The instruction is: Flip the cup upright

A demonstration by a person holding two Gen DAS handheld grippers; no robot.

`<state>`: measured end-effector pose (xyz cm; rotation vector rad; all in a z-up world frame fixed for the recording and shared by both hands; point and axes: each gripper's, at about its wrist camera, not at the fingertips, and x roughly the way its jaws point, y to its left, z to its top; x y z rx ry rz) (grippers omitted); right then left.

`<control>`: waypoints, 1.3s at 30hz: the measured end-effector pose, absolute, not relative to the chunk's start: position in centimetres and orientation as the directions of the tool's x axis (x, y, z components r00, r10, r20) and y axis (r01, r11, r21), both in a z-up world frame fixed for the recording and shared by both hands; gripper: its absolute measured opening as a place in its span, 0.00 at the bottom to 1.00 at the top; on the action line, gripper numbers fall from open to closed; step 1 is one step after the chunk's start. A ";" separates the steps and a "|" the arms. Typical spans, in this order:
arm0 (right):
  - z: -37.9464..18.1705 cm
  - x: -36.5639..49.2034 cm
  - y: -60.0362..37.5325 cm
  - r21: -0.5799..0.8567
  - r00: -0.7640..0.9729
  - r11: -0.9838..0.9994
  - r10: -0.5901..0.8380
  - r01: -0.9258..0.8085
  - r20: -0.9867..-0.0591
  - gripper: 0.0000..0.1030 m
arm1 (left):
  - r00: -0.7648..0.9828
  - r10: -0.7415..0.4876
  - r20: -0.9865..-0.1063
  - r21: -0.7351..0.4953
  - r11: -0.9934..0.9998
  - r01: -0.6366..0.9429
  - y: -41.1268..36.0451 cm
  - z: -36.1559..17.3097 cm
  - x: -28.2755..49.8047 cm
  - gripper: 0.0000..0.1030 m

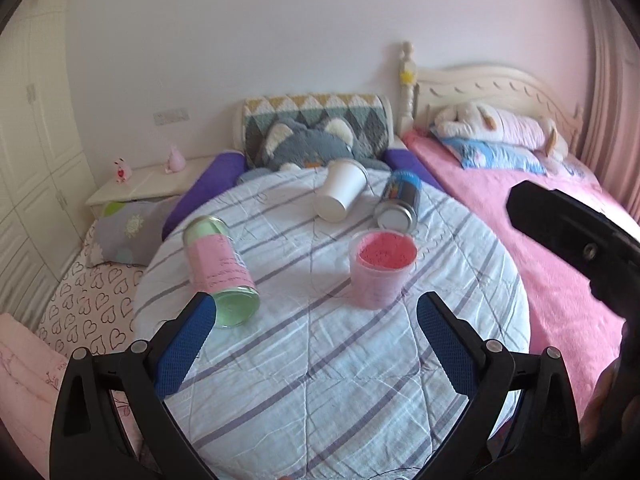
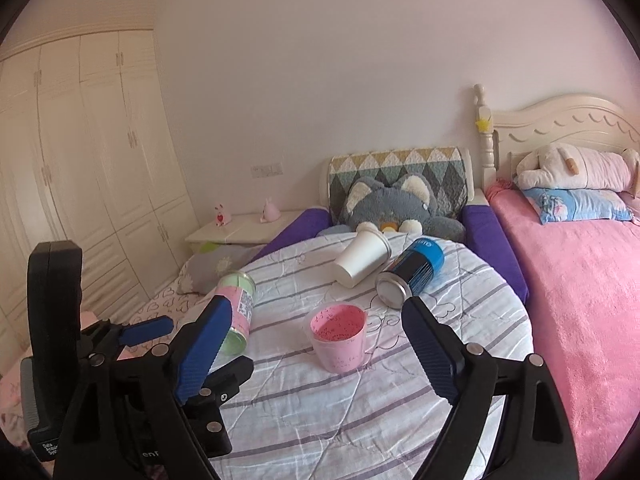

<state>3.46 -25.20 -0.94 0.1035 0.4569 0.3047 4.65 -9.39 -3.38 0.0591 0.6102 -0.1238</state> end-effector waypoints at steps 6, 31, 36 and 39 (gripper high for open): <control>0.9 0.6 -26.4 0.145 0.928 0.970 0.229 -0.193 -0.295 1.00 | 0.870 -0.072 -0.488 -0.007 0.997 0.078 -8.3 -2.1 2.0 1.00; -1.4 -0.1 -25.5 0.114 0.903 0.976 0.213 -0.183 -0.372 1.00 | 0.872 0.037 -0.488 -0.018 0.998 -0.052 -6.0 -3.4 1.0 1.00; -1.6 0.2 -25.1 0.111 0.896 0.975 0.219 -0.191 -0.386 1.00 | 0.875 0.039 -0.482 -0.030 0.998 -0.061 -5.7 -3.4 0.9 1.00; -1.7 0.3 -24.9 0.109 0.895 0.975 0.220 -0.192 -0.388 1.00 | 0.878 0.044 -0.477 -0.034 0.997 -0.068 -5.4 -3.4 1.0 1.00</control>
